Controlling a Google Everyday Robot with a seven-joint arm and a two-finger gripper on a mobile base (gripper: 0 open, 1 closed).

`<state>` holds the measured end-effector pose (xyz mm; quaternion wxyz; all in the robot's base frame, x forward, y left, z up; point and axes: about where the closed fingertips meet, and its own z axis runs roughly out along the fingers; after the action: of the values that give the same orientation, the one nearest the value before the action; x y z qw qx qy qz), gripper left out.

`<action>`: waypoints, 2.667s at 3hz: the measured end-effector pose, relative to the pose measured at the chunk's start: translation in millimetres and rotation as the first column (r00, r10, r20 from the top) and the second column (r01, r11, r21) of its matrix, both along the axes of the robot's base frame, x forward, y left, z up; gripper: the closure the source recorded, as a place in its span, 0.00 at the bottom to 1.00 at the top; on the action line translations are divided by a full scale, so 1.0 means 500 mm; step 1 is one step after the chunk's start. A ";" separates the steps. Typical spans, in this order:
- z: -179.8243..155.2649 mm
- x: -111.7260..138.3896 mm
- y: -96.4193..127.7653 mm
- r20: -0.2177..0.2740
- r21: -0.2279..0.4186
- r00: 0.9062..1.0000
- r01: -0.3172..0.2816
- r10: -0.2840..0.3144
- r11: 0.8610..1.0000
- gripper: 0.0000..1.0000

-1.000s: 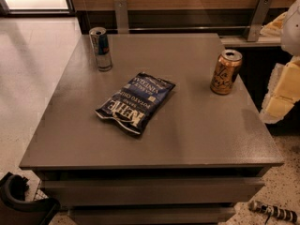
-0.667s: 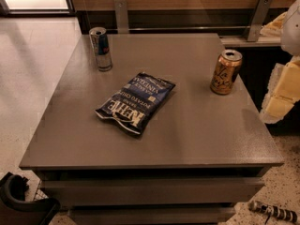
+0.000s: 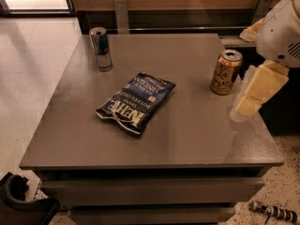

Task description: Knock redbull can over

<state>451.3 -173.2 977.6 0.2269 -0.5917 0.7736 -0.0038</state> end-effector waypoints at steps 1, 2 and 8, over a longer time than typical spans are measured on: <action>-0.027 0.037 0.157 0.017 0.297 1.000 0.009 -0.015 0.955 0.00; -0.002 0.078 0.238 0.075 0.452 0.995 0.017 -0.058 0.892 0.00; -0.044 0.281 0.472 0.150 0.720 0.968 0.033 -0.202 0.693 0.00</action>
Offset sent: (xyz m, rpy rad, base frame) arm 0.0767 0.1593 0.0201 0.6873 -0.2060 -0.0908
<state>591.9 62.9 955.5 0.5203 -0.4027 0.7214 0.2162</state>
